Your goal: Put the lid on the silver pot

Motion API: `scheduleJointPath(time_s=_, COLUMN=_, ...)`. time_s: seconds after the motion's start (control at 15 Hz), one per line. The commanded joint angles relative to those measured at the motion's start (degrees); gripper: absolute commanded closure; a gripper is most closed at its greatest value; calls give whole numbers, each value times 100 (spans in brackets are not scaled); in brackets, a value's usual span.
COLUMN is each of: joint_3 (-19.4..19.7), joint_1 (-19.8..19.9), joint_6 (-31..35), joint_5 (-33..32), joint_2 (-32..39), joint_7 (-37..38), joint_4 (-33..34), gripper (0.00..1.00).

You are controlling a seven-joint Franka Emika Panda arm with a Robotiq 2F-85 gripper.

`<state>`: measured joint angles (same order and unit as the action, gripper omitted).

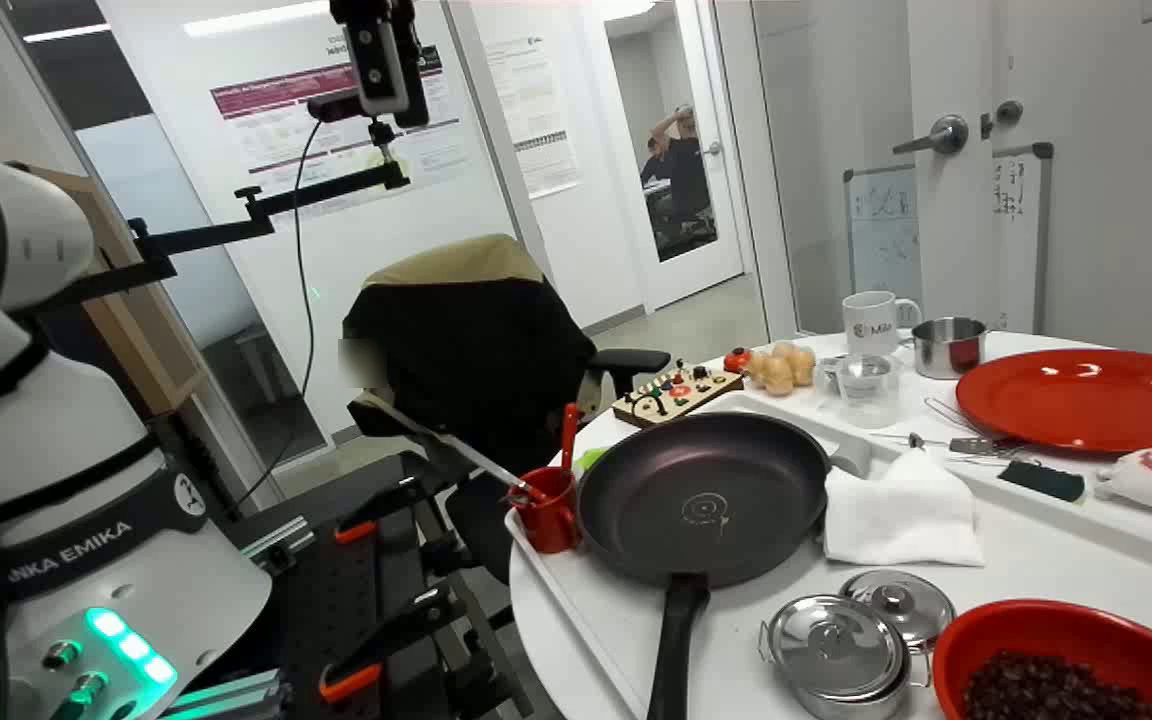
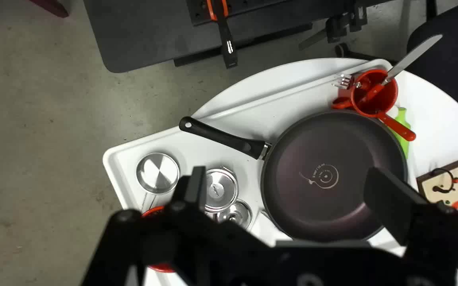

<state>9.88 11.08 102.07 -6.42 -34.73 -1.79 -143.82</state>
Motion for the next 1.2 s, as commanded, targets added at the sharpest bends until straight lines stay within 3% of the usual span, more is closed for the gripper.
scheduleJointPath(time_s=0.0, joint_3=0, joint_1=1, joint_6=-9, joint_5=1, joint_2=3, joint_7=-1, joint_4=9, gripper=0)
scheduleJointPath(time_s=0.73, joint_3=0, joint_1=1, joint_6=-9, joint_5=1, joint_2=3, joint_7=-1, joint_4=9, gripper=0)
scheduleJointPath(time_s=1.13, joint_3=68, joint_1=-21, joint_6=328, joint_5=-38, joint_2=571, joint_7=-95, joint_4=139, gripper=0)
